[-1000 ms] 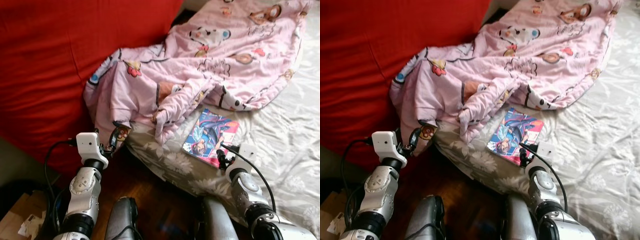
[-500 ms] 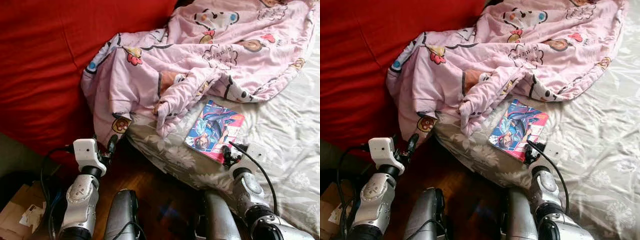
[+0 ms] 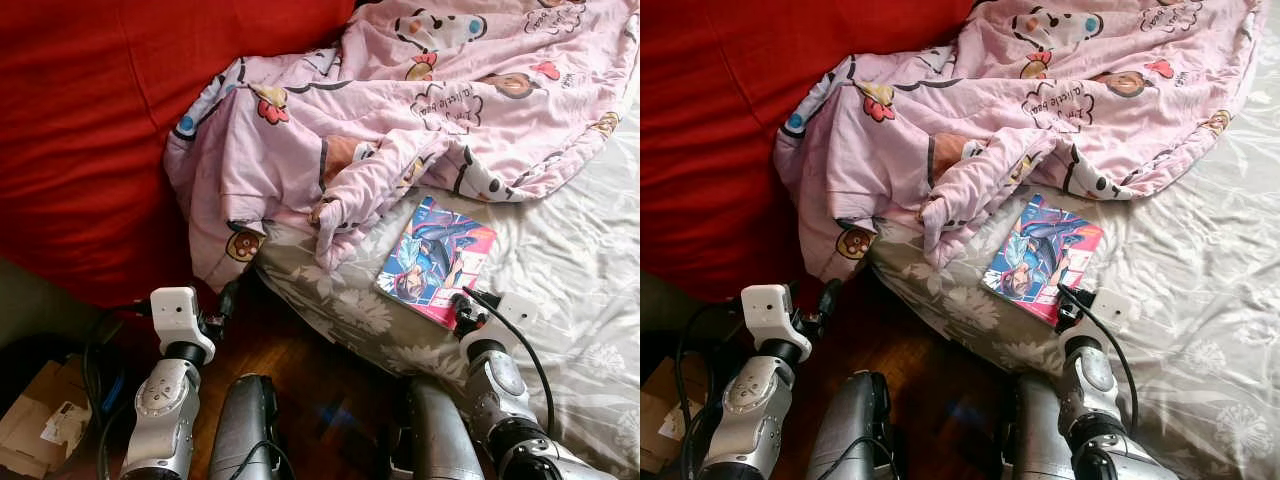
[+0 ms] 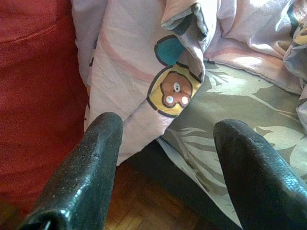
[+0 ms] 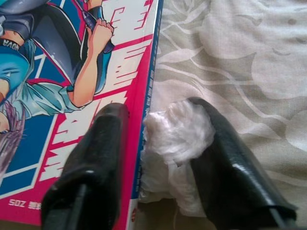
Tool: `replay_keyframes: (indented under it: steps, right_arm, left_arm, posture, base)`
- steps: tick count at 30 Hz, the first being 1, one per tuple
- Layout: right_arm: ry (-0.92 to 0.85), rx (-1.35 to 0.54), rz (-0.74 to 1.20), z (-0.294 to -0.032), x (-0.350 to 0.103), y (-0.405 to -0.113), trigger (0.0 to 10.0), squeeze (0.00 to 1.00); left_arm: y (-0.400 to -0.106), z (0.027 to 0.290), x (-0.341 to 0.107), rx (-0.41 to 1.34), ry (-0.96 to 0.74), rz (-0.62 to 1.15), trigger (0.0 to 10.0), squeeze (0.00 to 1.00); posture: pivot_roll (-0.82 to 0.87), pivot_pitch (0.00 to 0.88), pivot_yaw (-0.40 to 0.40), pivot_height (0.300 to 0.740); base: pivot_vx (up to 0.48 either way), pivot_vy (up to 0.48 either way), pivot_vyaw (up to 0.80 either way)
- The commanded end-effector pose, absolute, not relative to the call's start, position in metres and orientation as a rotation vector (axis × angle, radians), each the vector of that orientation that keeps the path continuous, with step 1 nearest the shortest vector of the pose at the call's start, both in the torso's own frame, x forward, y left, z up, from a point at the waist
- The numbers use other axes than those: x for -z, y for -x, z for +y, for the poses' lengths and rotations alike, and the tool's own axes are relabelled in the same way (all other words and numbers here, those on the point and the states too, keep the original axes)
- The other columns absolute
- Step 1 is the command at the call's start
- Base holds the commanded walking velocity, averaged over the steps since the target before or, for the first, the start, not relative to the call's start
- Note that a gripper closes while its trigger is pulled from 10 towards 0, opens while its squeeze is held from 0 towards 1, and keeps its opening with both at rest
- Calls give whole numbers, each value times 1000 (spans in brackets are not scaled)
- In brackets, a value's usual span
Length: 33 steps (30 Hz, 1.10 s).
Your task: Clean up the room
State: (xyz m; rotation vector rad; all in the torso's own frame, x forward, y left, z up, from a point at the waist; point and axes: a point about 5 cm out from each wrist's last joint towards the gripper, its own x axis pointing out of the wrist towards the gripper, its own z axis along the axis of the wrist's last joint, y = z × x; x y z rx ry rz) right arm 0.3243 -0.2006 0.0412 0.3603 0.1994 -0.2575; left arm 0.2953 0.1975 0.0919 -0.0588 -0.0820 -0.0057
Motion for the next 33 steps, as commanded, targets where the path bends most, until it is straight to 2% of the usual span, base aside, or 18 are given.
replay_keyframes:
  steps: [1, 13, 25, 33]
  right_arm:
    - [-375, 308, 244, -205, -26, -311, 0, 0]
    - [-334, 317, 168, -204, -28, -305, 0, 0]
    - [-240, 99, -34, -176, -57, -306, 0, 0]
    - [-247, 83, -91, -174, -72, -308, 0, 0]
  left_arm:
    - [-289, 202, -86, -11, 54, -53, 10000, 0]
    - [-284, 206, -85, -40, 51, -46, 10000, 0]
    - [-279, 207, -81, -67, 56, -38, 10000, 0]
    - [-280, 200, -78, -56, 68, -32, 10000, 0]
  posture:
    - [78, 377, 32, 595]
    - [78, 370, 17, 595]
    - [61, 351, -15, 595]
    - [48, 329, -18, 595]
  base:
    - [0, 0, 0]
    - [0, 0, 0]
    - [0, 0, 0]
    - [0, 0, 0]
